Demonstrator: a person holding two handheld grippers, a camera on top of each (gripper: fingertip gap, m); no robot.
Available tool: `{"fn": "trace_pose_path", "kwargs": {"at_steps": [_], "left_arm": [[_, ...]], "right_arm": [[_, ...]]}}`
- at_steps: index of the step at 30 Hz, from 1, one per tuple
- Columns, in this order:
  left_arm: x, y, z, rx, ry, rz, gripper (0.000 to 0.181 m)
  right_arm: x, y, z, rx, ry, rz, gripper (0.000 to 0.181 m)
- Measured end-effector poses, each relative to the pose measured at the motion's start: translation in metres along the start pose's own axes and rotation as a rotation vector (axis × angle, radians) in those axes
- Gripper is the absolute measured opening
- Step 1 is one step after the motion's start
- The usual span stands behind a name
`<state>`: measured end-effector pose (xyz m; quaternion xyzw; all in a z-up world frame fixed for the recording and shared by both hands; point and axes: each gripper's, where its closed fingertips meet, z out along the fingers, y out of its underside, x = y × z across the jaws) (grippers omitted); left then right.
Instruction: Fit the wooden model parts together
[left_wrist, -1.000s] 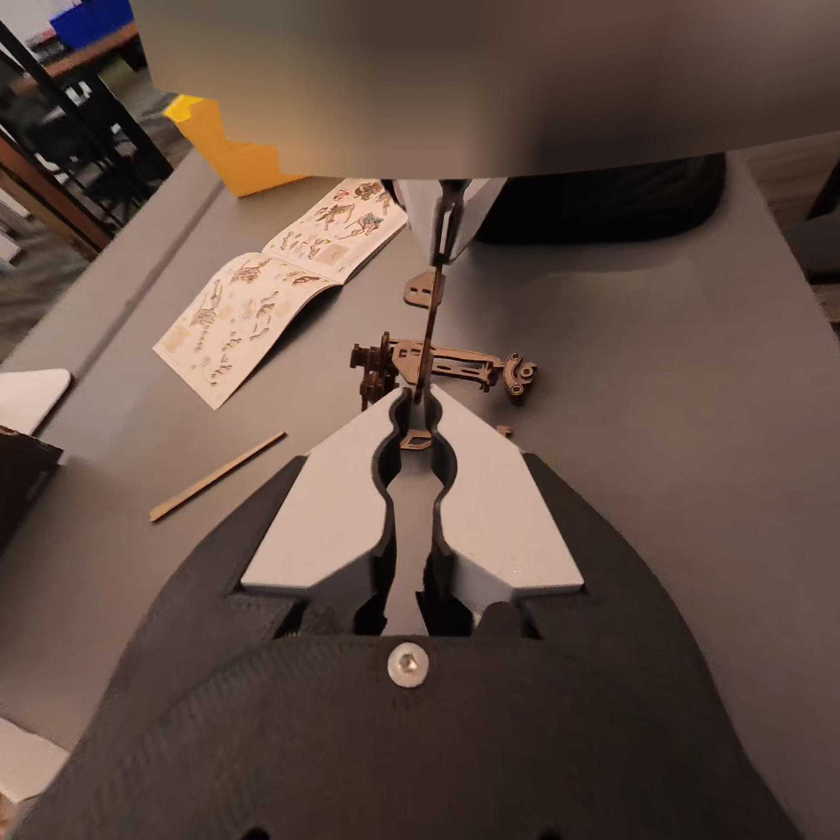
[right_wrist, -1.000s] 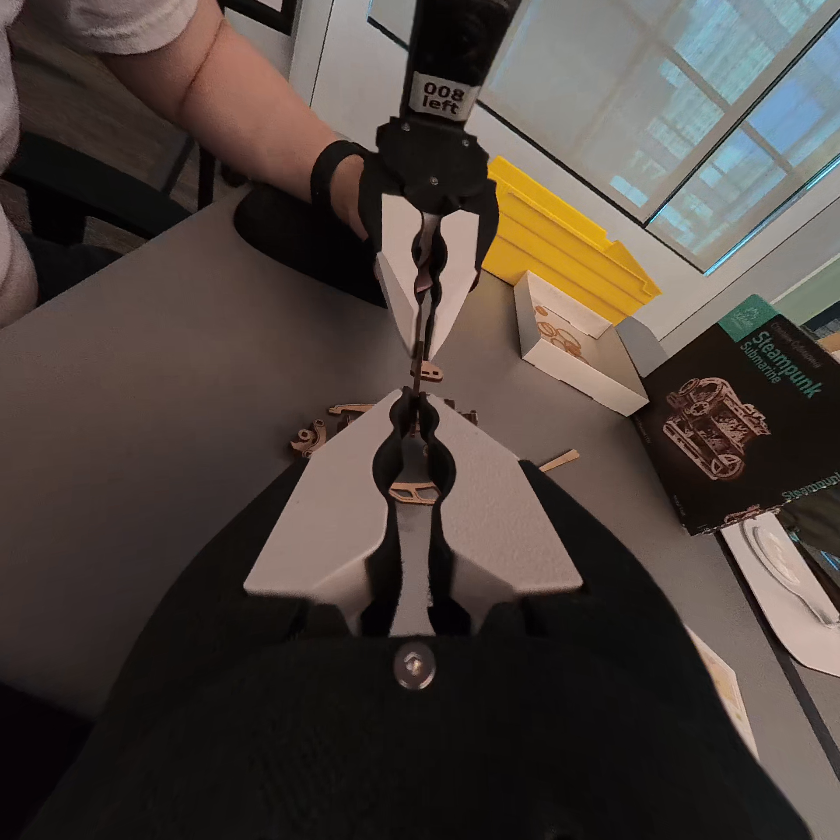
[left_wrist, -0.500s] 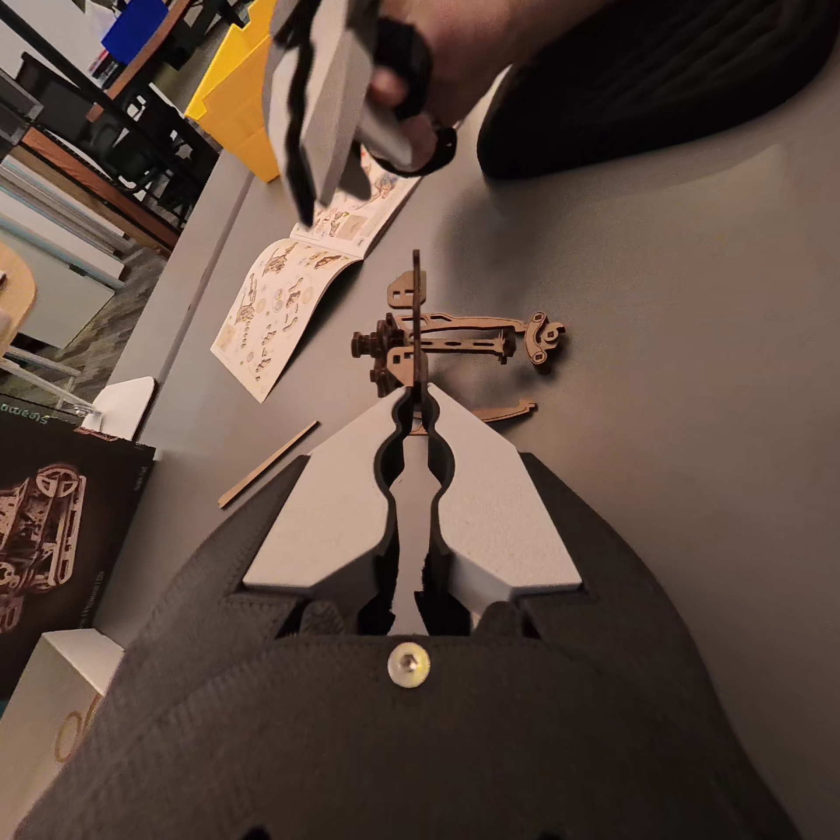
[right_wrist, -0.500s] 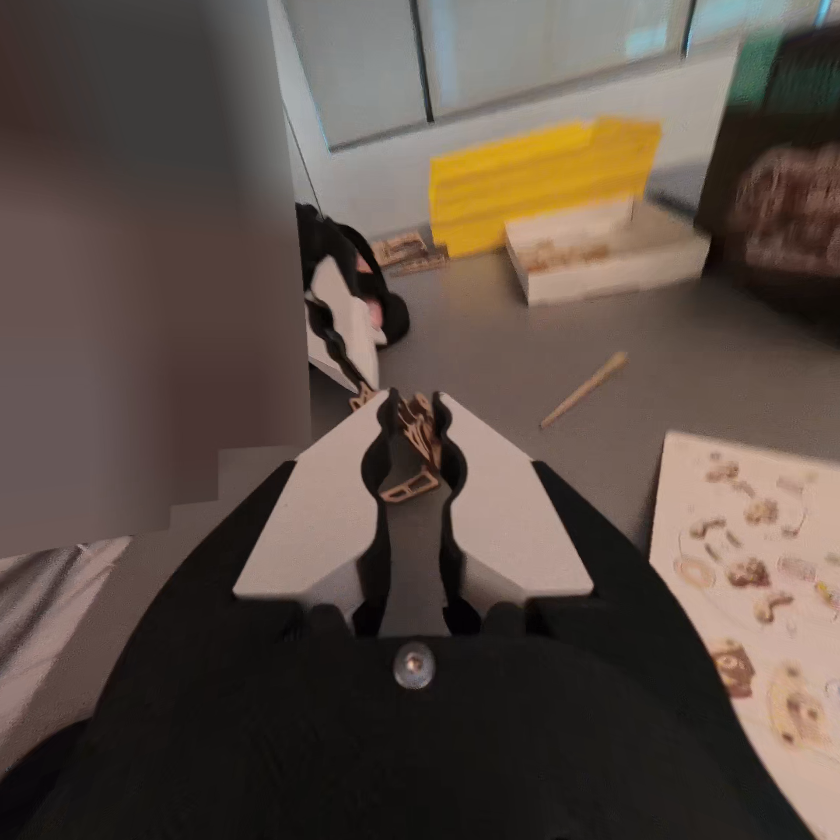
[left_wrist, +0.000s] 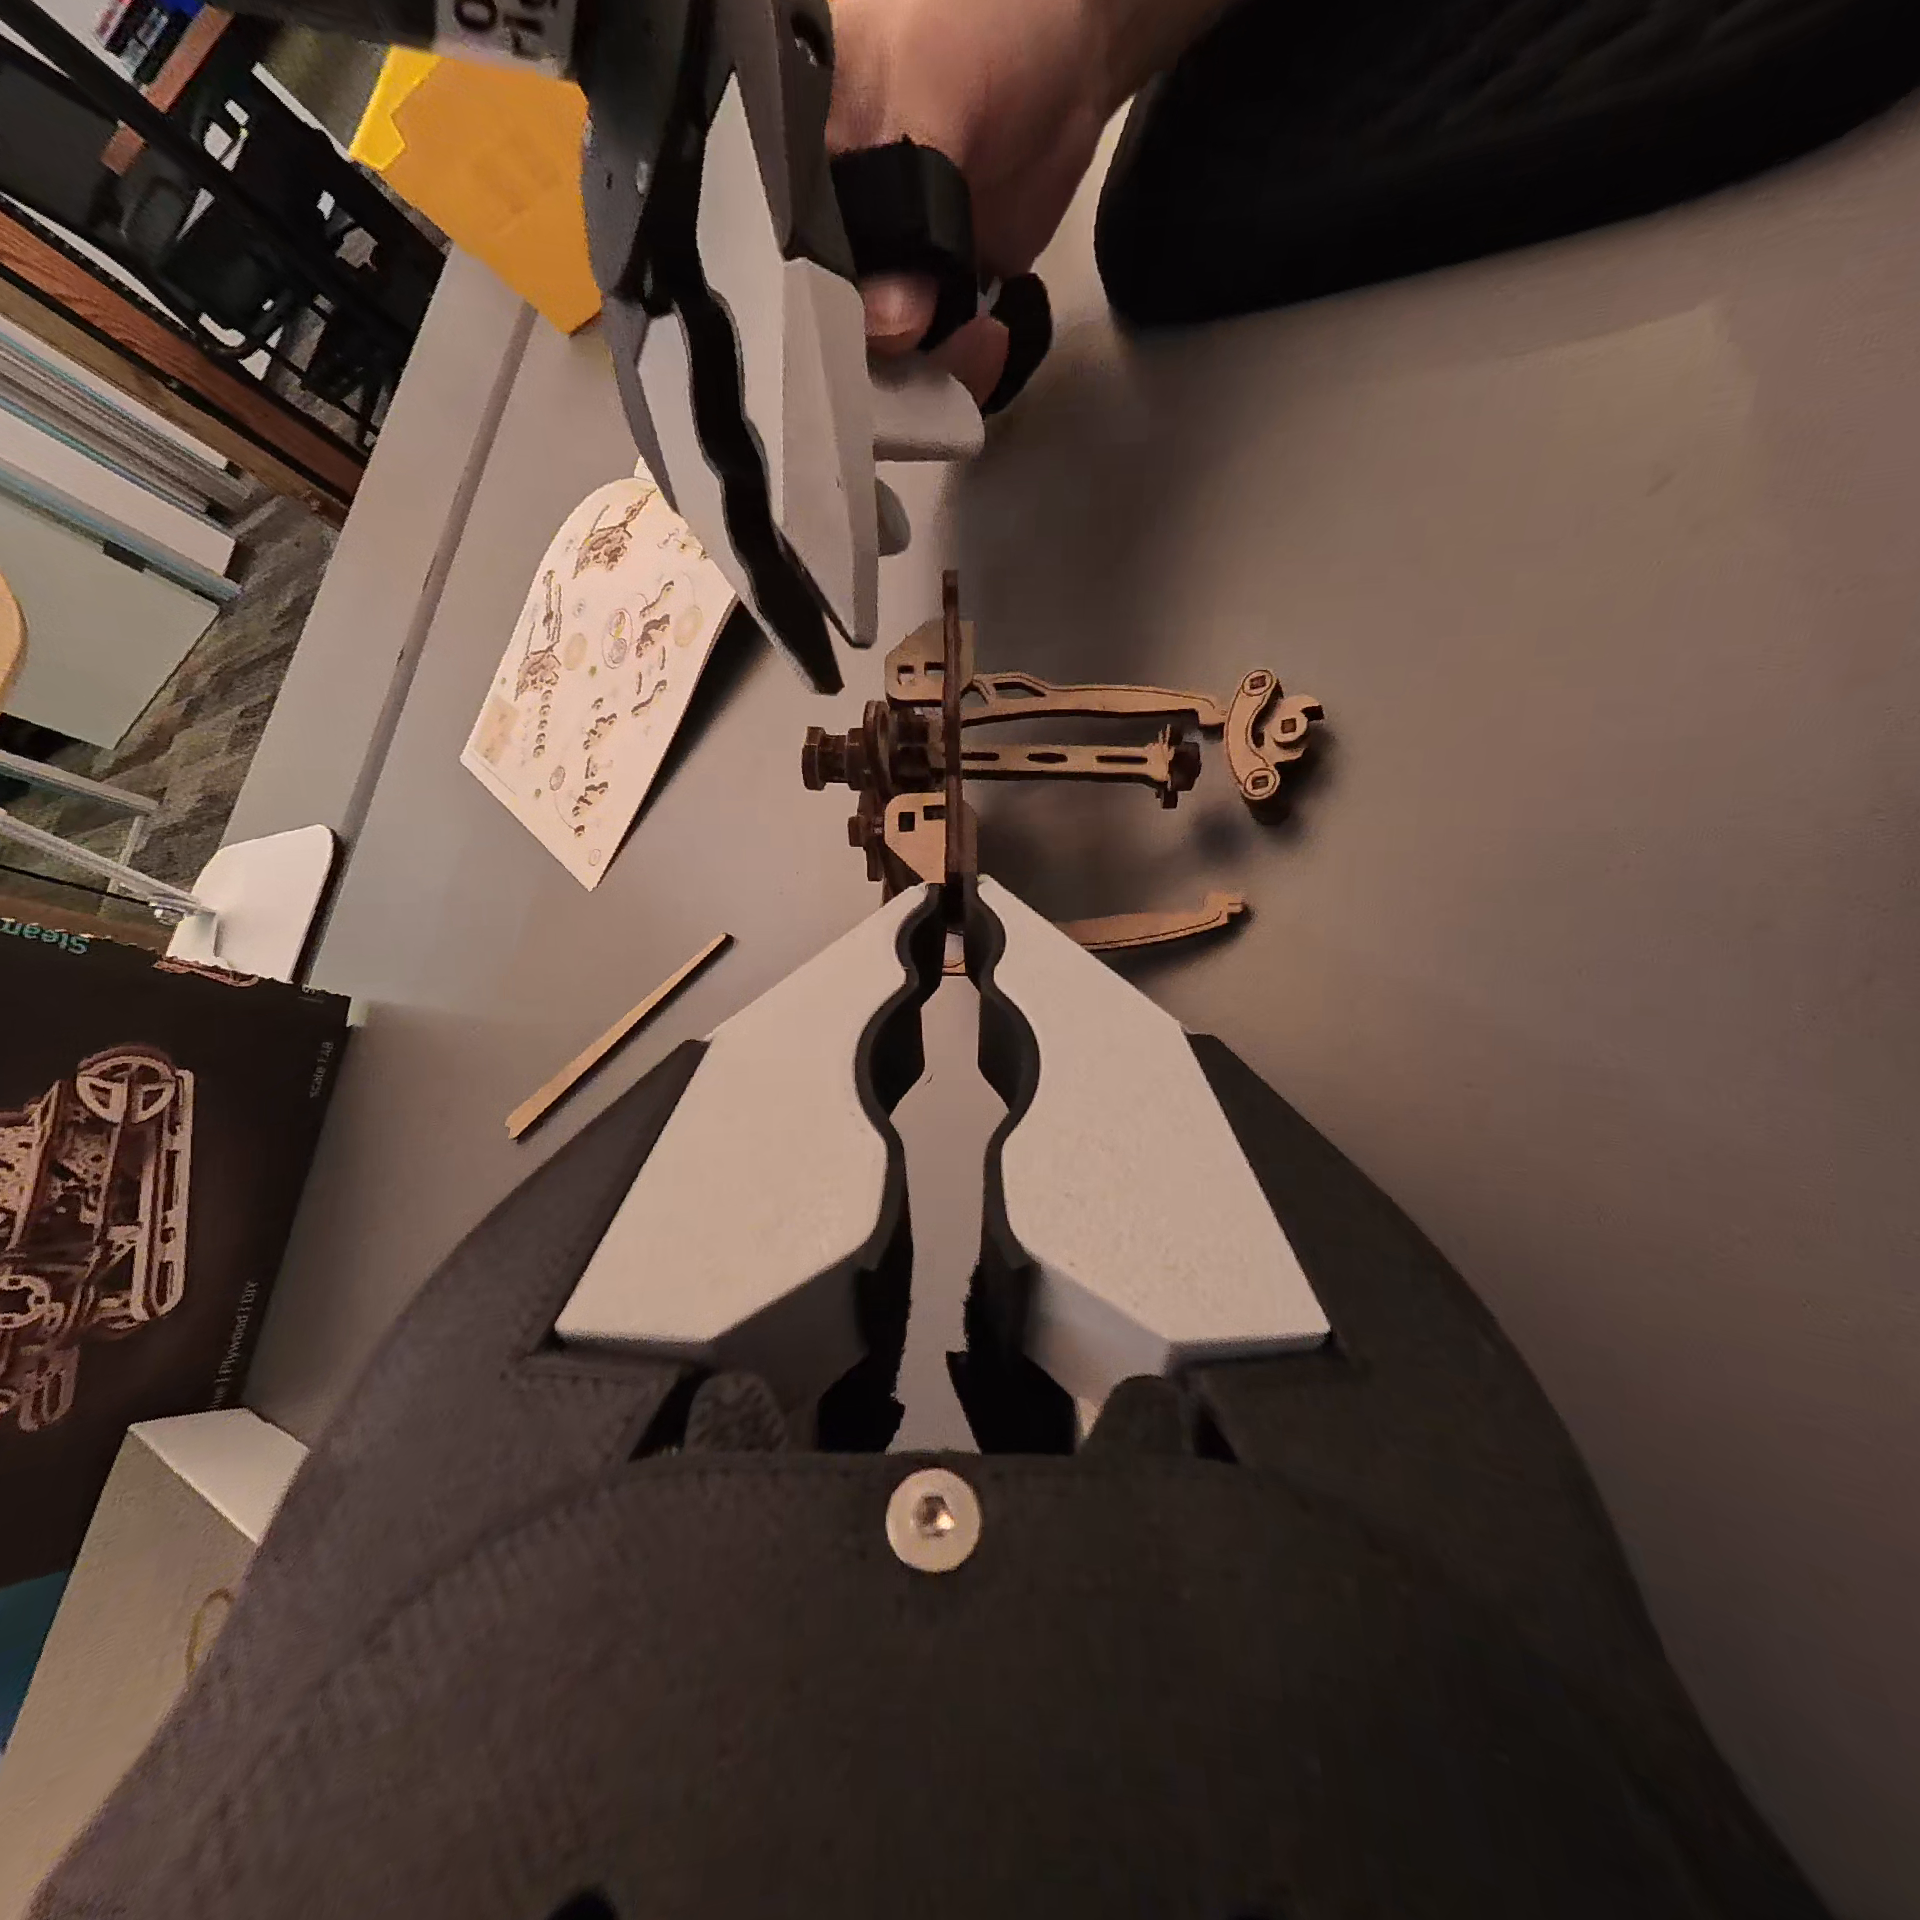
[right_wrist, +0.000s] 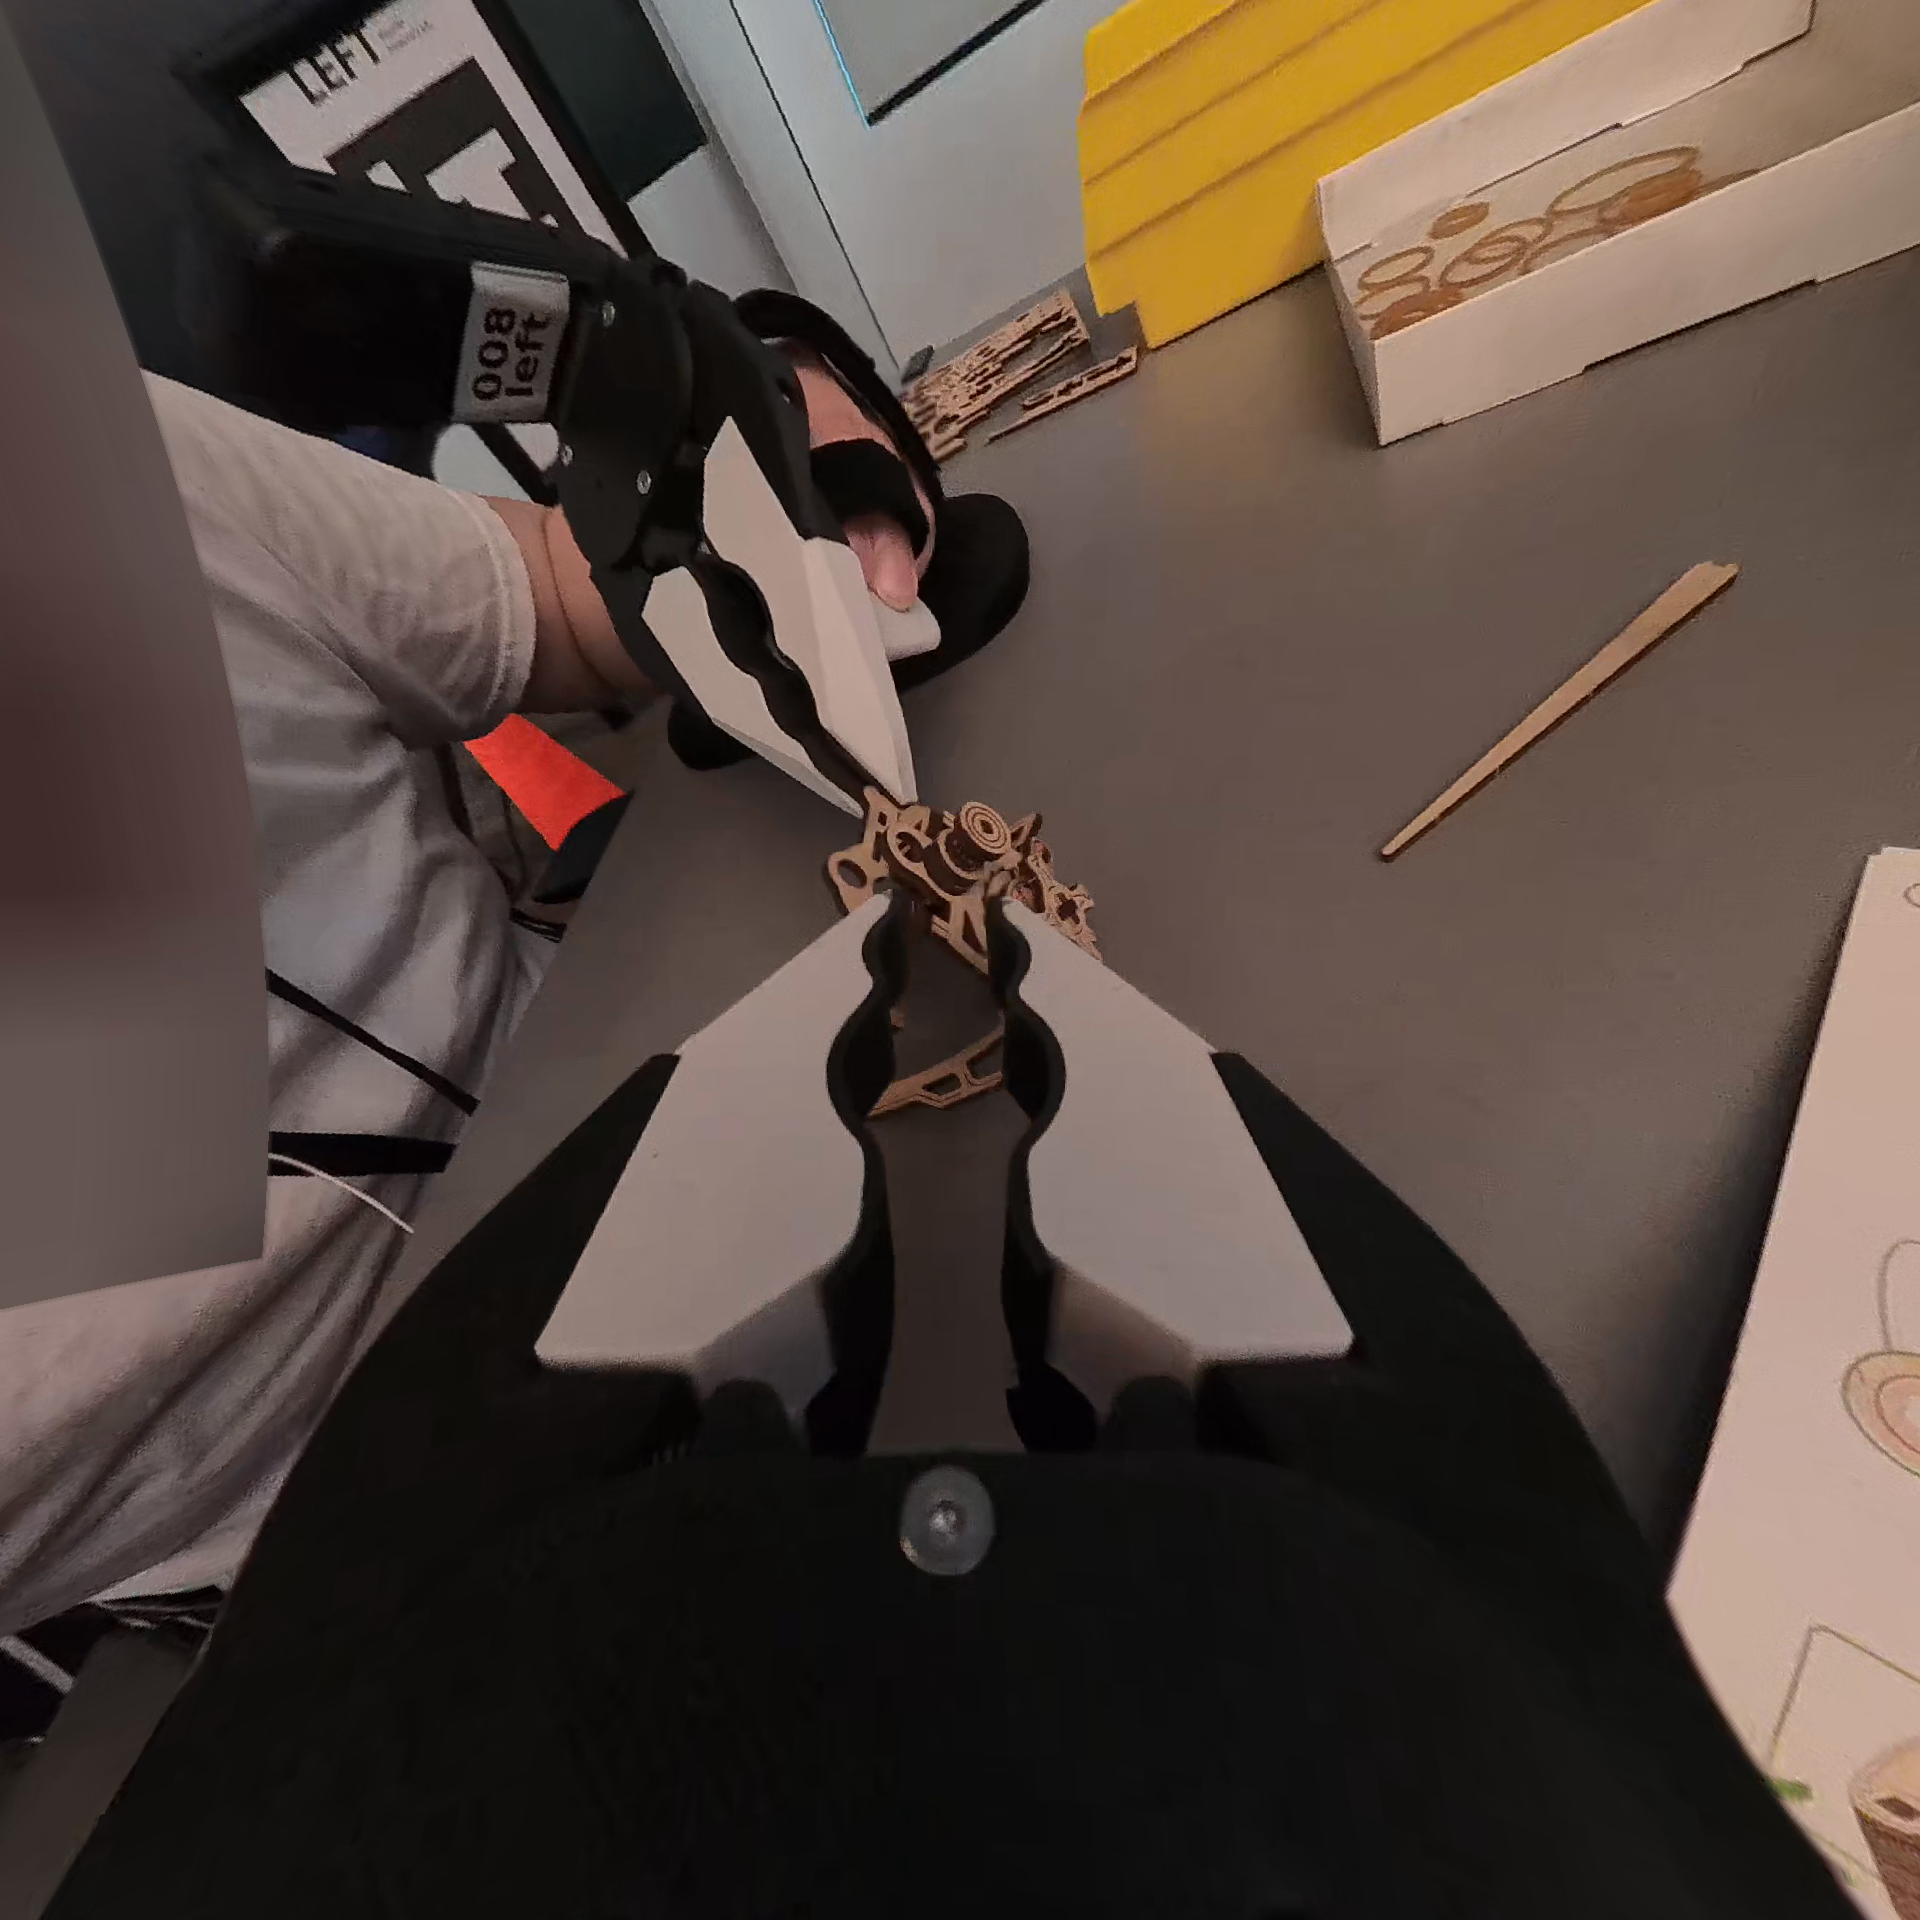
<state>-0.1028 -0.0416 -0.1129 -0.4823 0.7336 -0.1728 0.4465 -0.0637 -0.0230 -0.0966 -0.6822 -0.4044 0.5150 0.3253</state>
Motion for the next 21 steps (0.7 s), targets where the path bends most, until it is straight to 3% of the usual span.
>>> {"fn": "trace_pose_path", "kwargs": {"at_steps": [21], "left_arm": [[-0.0081, 0.0024, -0.0016, -0.044, 0.021, 0.0, 0.0]], "right_arm": [[0.0021, 0.0031, 0.0054, 0.008, -0.041, 0.091, 0.005]]}}
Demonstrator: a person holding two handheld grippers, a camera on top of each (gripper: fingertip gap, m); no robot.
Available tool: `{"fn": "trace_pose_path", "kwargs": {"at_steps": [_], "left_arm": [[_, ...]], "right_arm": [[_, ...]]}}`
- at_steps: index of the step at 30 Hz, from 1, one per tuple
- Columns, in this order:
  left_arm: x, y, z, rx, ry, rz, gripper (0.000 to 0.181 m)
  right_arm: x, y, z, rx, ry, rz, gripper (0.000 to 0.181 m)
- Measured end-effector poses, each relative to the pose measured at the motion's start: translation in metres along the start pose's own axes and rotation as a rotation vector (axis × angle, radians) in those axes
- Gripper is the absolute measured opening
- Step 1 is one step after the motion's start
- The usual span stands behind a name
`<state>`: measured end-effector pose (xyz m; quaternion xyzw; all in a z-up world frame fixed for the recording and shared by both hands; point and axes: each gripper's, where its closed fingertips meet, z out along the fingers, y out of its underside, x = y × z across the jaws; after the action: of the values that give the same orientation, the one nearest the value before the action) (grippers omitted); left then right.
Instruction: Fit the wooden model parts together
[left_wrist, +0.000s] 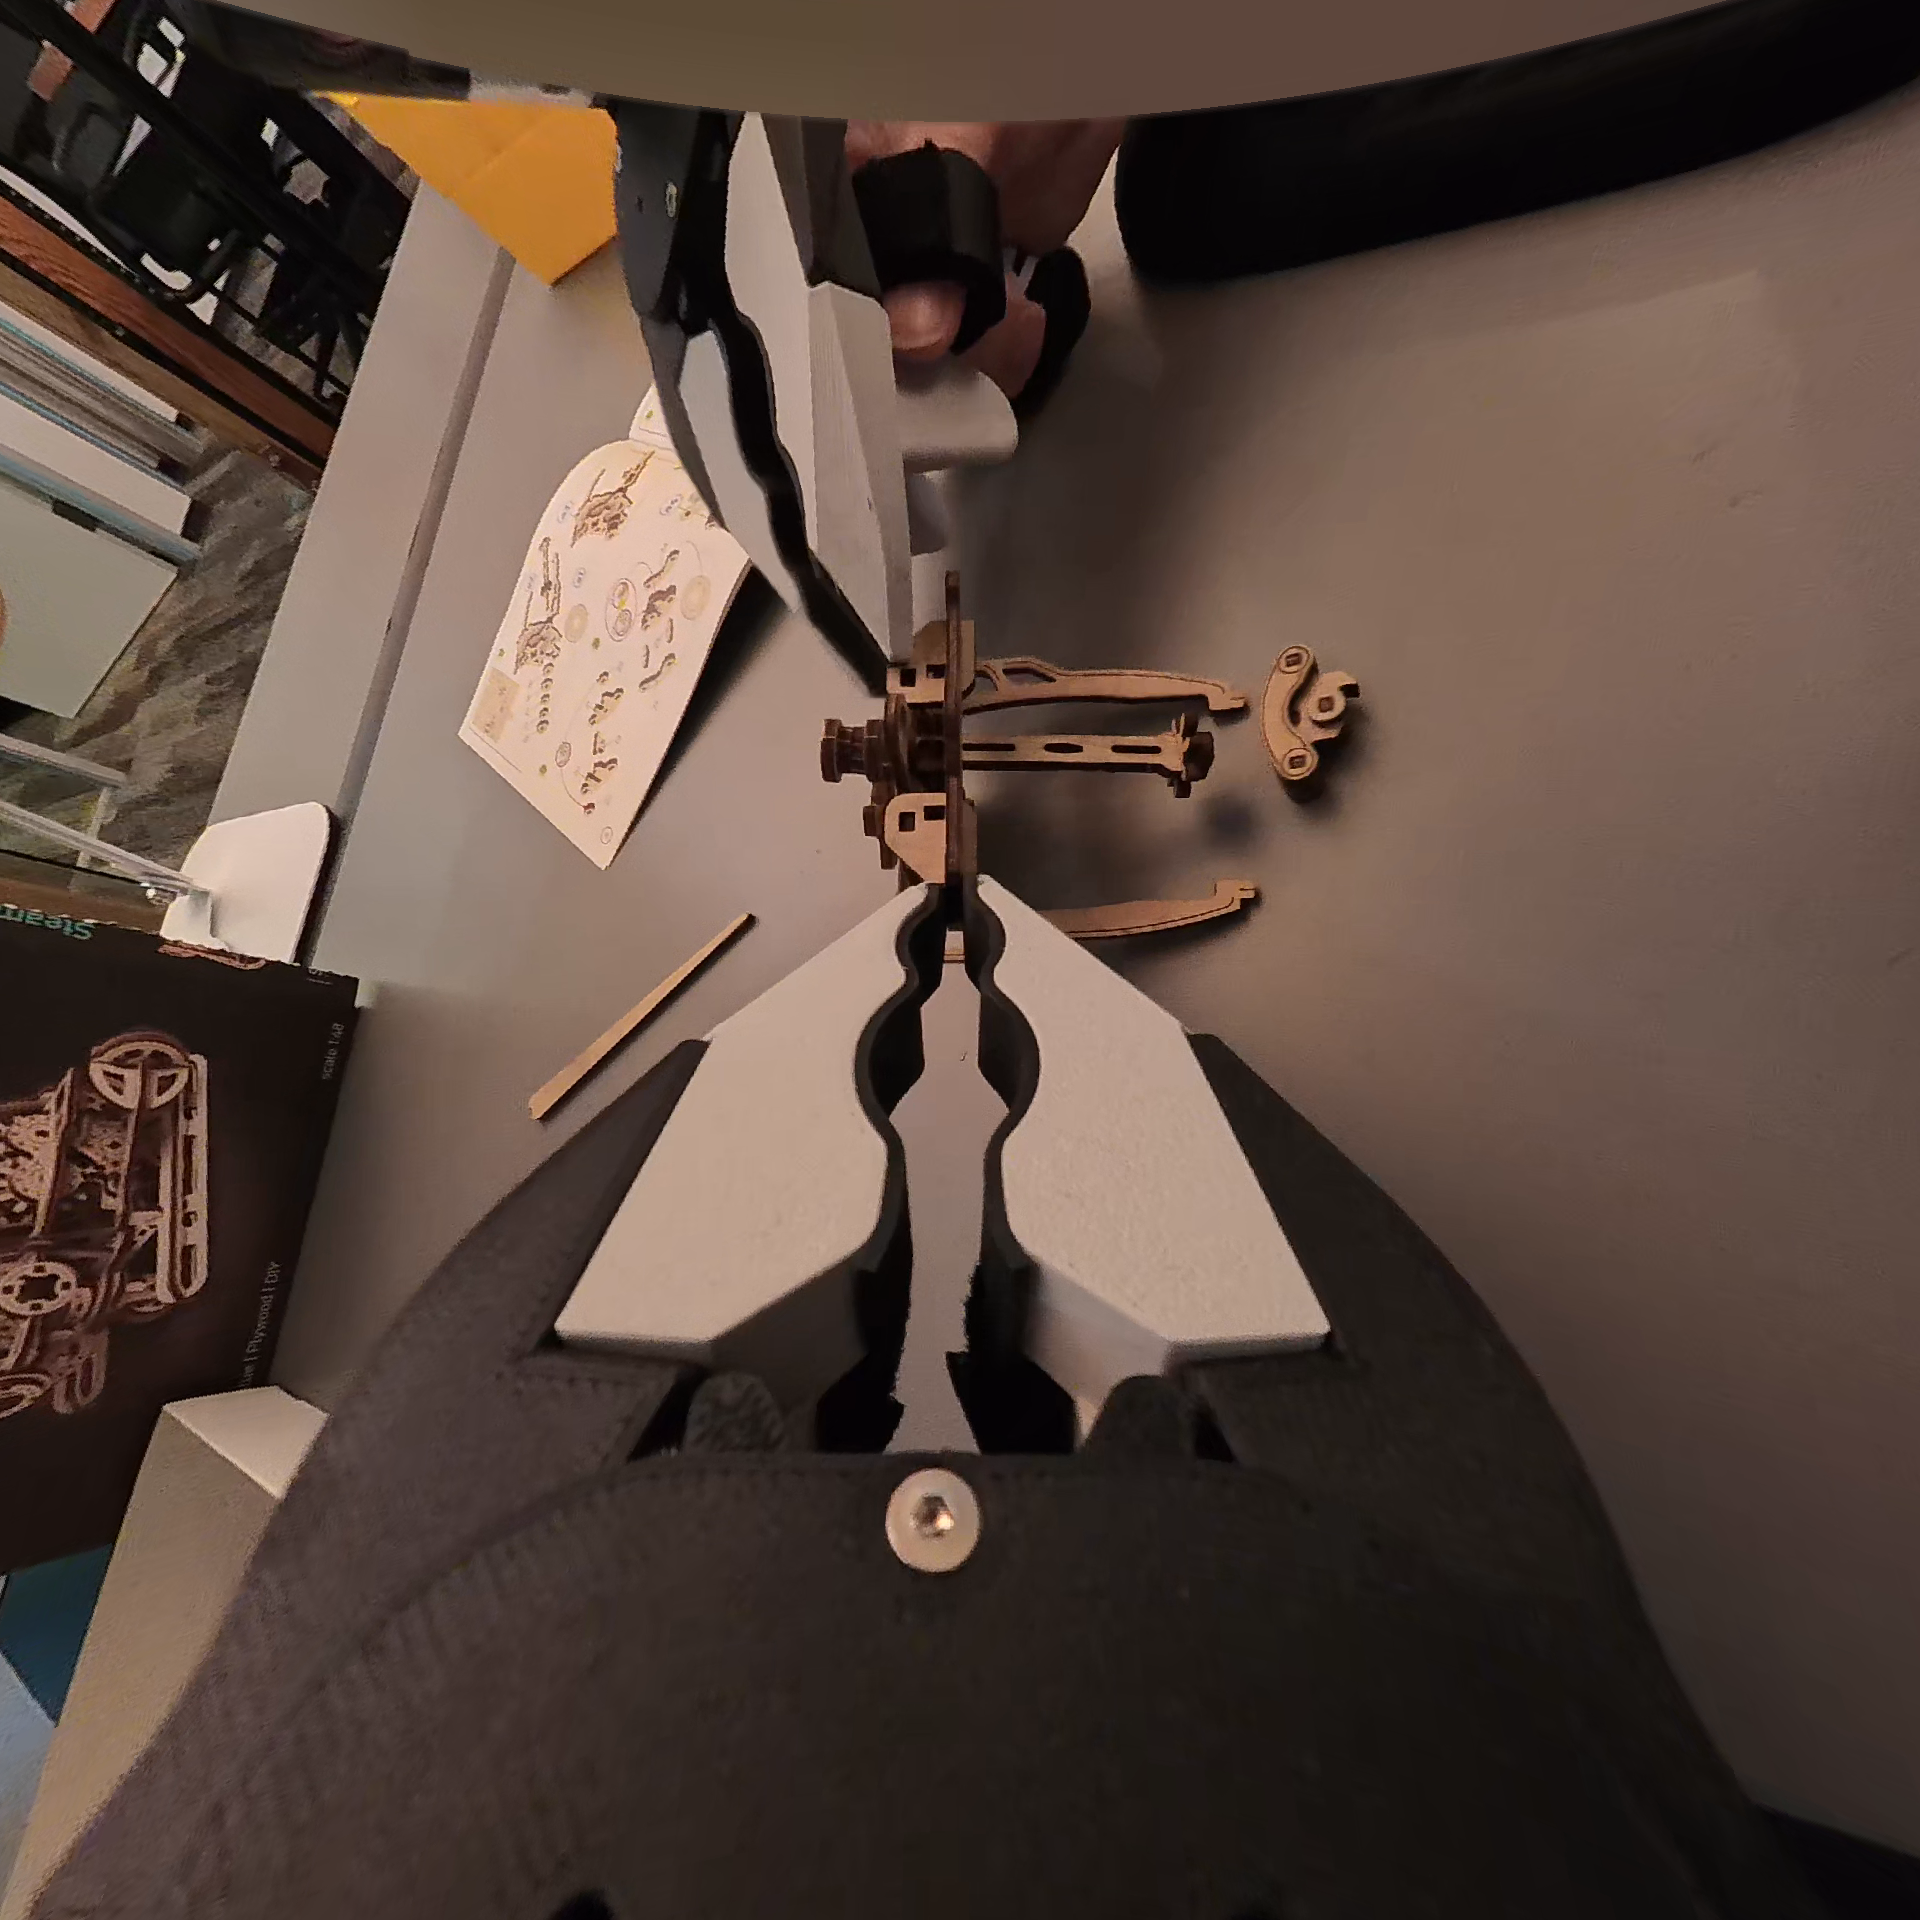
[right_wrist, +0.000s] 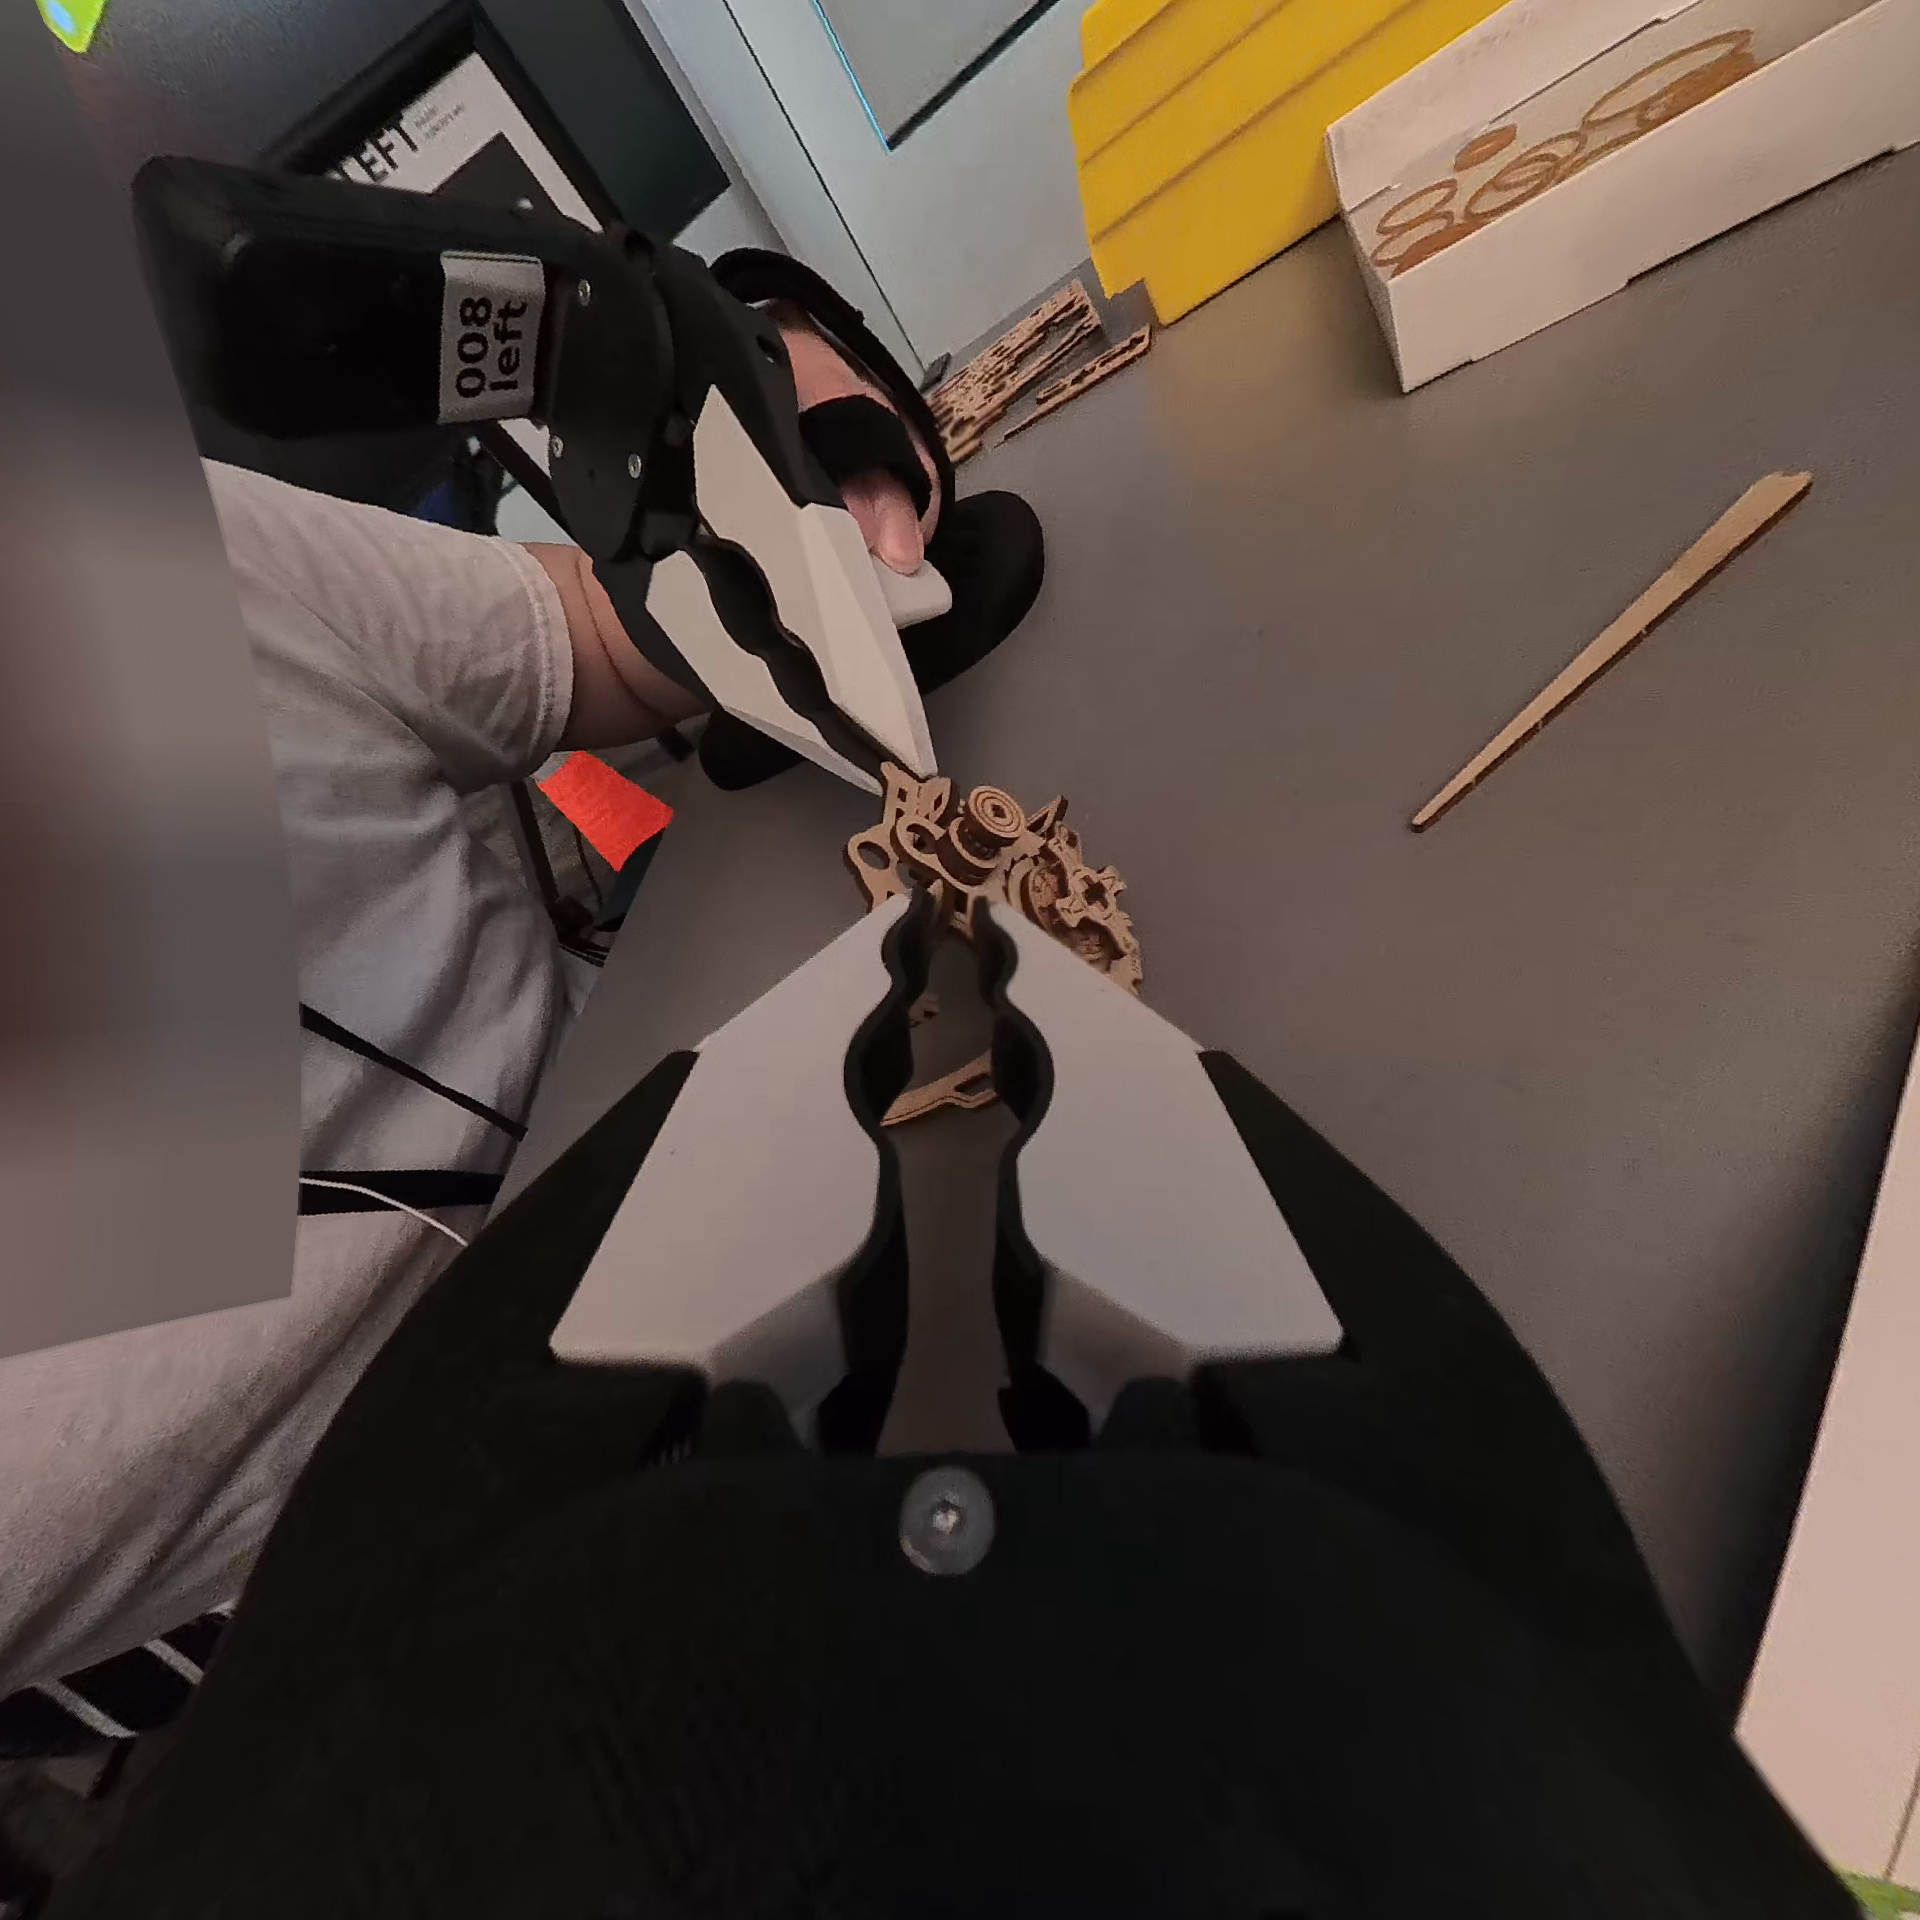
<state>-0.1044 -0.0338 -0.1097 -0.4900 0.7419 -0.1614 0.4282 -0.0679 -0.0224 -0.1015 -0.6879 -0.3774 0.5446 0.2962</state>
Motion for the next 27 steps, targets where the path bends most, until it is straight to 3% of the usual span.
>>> {"fn": "trace_pose_path", "kwargs": {"at_steps": [27], "left_arm": [[-0.0027, 0.0002, 0.0023, -0.024, 0.003, -0.006, 0.0]], "right_arm": [[0.003, -0.008, -0.0036, 0.047, 0.002, 0.003, 0.007]]}}
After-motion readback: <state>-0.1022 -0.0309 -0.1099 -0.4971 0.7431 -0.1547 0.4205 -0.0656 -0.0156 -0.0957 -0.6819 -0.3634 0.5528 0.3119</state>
